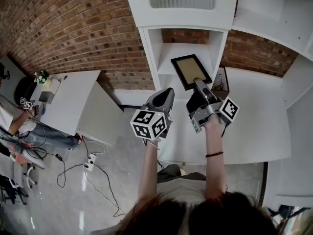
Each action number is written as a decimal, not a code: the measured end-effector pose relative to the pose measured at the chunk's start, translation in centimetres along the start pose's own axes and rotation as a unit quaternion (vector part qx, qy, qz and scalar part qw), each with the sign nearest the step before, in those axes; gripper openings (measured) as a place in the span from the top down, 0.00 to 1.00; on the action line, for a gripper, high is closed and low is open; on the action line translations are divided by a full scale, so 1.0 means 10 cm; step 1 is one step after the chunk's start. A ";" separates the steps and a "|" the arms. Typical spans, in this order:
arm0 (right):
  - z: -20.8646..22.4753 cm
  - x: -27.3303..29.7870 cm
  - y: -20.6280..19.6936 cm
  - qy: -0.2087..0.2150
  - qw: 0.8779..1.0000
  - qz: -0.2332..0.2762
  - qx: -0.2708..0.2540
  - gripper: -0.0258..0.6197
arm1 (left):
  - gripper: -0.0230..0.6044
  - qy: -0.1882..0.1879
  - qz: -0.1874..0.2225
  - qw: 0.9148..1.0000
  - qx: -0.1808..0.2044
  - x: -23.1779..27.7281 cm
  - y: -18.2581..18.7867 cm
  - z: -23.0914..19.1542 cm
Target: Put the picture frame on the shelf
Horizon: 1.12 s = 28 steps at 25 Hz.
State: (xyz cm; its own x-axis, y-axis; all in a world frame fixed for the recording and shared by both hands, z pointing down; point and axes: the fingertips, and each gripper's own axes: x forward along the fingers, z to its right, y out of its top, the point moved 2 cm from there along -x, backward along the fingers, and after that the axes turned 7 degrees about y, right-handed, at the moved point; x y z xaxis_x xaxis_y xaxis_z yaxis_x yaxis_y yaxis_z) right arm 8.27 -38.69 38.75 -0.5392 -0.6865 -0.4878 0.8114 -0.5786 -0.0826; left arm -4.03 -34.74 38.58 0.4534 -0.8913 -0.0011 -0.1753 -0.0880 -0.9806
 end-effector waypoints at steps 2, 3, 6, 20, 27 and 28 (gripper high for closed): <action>0.03 0.06 0.03 -0.001 1.000 -0.001 0.002 0.85 | 0.95 0.001 0.000 1.000 0.001 0.06 0.02 -0.03; 0.05 0.10 0.05 -0.002 1.000 -0.001 0.003 0.85 | 0.95 0.002 -0.001 1.000 0.002 0.10 0.04 -0.06; 0.08 0.12 0.07 -0.005 1.000 0.000 0.003 0.85 | 0.95 0.000 -0.001 1.000 0.005 0.14 0.06 -0.06; 0.26 0.44 0.20 -0.019 1.000 0.014 0.000 0.85 | 0.95 -0.012 -0.005 1.000 0.006 0.46 0.17 -0.28; 0.33 0.55 0.22 -0.028 0.999 0.031 0.008 0.85 | 0.95 -0.024 -0.014 1.000 0.007 0.55 0.14 -0.30; 0.35 0.55 0.22 -0.030 0.999 0.033 0.009 0.85 | 0.95 -0.024 -0.014 1.000 0.006 0.55 0.14 -0.32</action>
State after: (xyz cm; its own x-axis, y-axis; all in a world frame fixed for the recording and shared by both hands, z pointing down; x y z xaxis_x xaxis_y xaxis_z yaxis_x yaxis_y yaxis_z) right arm 6.29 -45.30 38.92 -0.4976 -0.7481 -0.4391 0.8417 -0.5387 -0.0361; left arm -4.54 -41.20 37.85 0.4994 -0.8662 0.0173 -0.1515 -0.1069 -0.9827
